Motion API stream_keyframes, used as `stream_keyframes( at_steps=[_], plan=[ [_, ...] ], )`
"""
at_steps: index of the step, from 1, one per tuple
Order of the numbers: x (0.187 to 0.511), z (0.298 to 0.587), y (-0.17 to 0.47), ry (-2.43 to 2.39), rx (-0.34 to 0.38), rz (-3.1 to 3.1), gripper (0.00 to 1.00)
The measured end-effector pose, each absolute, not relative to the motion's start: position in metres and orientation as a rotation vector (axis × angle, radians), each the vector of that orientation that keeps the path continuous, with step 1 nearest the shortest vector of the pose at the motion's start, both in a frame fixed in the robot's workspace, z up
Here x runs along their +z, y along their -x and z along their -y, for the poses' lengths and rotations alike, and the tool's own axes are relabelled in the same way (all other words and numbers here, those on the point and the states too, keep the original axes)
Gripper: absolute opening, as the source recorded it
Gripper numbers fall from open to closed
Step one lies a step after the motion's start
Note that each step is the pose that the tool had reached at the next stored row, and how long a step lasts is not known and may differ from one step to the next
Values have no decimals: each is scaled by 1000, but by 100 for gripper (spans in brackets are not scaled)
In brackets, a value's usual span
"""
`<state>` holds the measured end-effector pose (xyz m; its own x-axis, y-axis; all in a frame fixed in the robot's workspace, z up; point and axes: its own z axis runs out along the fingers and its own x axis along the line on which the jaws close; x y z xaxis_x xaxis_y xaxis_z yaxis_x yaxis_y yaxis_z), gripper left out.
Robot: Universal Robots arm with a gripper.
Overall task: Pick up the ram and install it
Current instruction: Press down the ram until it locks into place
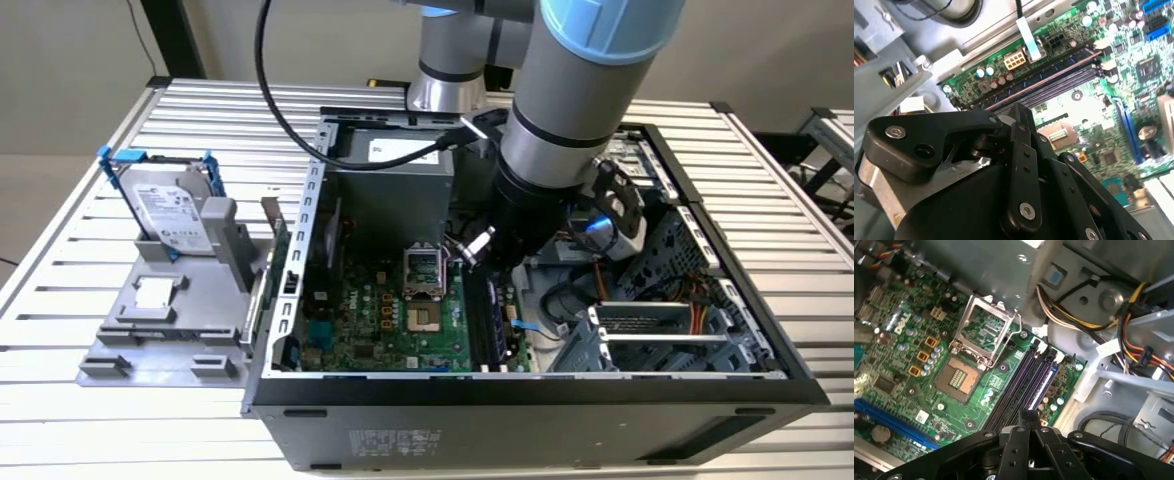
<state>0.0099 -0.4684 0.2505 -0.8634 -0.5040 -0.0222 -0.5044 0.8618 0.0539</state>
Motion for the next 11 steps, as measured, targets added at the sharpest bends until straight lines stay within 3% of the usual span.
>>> stream_keyframes(
  at_steps=[11],
  plan=[
    [250,468,-10,1115,87,-2923,0]
  ],
)
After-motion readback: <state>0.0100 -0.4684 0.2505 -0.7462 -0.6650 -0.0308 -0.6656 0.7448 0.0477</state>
